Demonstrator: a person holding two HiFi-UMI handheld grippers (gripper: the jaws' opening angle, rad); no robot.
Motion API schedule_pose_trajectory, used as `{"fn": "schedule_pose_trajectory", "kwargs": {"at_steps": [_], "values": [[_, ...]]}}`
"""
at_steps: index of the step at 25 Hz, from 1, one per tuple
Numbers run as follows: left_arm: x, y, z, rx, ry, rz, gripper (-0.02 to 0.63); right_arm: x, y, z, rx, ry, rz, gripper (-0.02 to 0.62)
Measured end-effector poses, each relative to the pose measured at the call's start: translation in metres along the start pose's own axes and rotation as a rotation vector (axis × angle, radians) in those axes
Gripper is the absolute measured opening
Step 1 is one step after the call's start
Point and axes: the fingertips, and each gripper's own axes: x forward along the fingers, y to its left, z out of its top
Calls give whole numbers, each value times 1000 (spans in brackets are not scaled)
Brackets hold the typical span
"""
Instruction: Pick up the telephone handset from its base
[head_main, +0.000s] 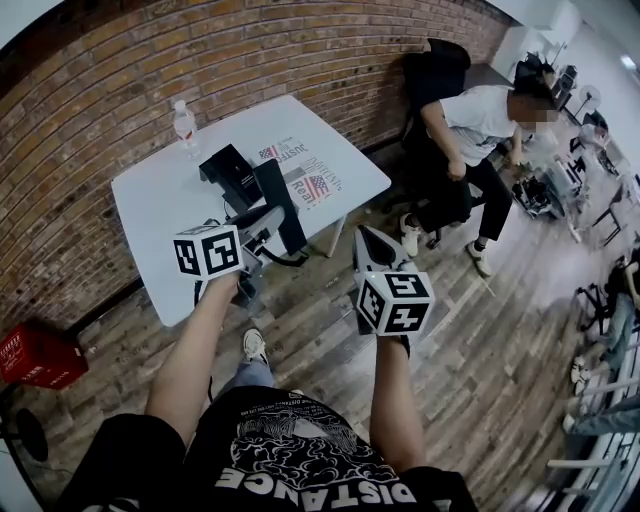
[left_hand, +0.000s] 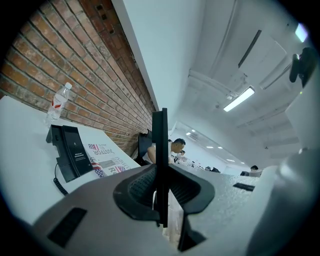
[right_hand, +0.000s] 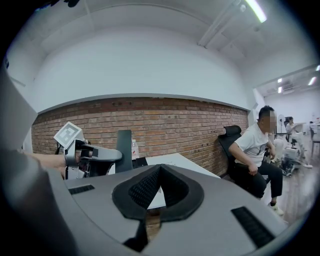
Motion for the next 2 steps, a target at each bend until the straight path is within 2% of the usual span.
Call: {"fn": "schedule_pose_trajectory", "kwargs": {"at_steps": [2], "values": [[2,-1,-1,-2,1,-1,72,0,-1,-1,1,-1,0,-2]]}}
